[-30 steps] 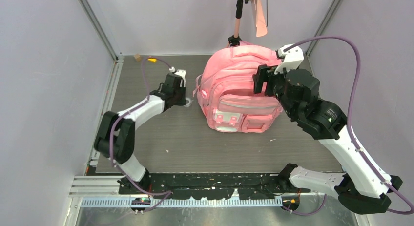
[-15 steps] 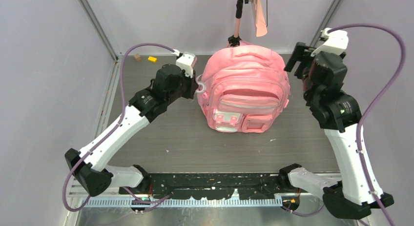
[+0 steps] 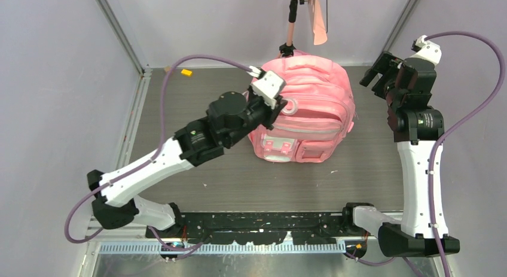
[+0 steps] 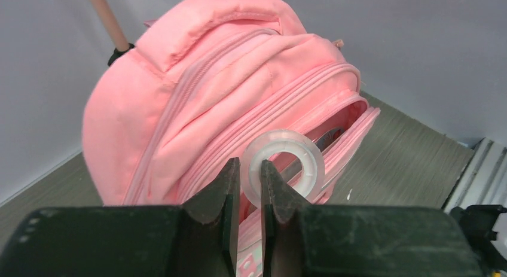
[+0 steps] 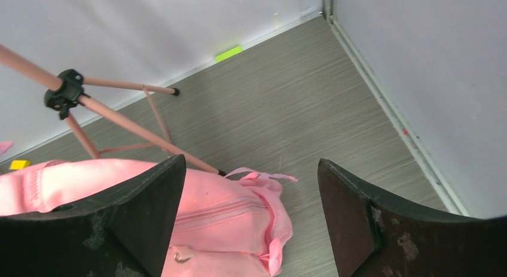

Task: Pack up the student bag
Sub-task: Place the stationery in the student bag.

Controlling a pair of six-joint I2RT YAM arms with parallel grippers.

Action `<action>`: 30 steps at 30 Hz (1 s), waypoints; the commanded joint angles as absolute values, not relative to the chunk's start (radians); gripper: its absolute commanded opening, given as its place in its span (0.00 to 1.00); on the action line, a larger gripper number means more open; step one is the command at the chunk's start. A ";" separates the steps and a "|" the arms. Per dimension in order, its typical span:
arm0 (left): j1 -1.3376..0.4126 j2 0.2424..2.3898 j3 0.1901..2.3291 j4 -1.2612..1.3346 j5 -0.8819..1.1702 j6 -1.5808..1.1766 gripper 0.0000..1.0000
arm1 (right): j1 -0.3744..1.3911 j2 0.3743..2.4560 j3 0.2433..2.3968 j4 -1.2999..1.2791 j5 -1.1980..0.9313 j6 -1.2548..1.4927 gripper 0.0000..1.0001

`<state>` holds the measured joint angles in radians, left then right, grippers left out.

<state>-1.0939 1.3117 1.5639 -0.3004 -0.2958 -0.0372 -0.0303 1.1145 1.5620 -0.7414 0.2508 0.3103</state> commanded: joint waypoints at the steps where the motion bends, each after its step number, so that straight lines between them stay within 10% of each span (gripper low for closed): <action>1: -1.132 1.397 1.537 -0.067 -0.385 0.075 0.00 | -0.034 1.053 1.547 -0.706 0.196 0.355 0.87; 30: -1.148 1.433 1.435 -0.036 -0.387 0.090 0.21 | -0.034 0.794 1.358 -0.735 0.017 0.497 0.90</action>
<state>-1.1435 1.4715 1.4406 -0.0139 -0.3954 0.0910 -0.0303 0.8661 1.3926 -0.7498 0.0658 0.4225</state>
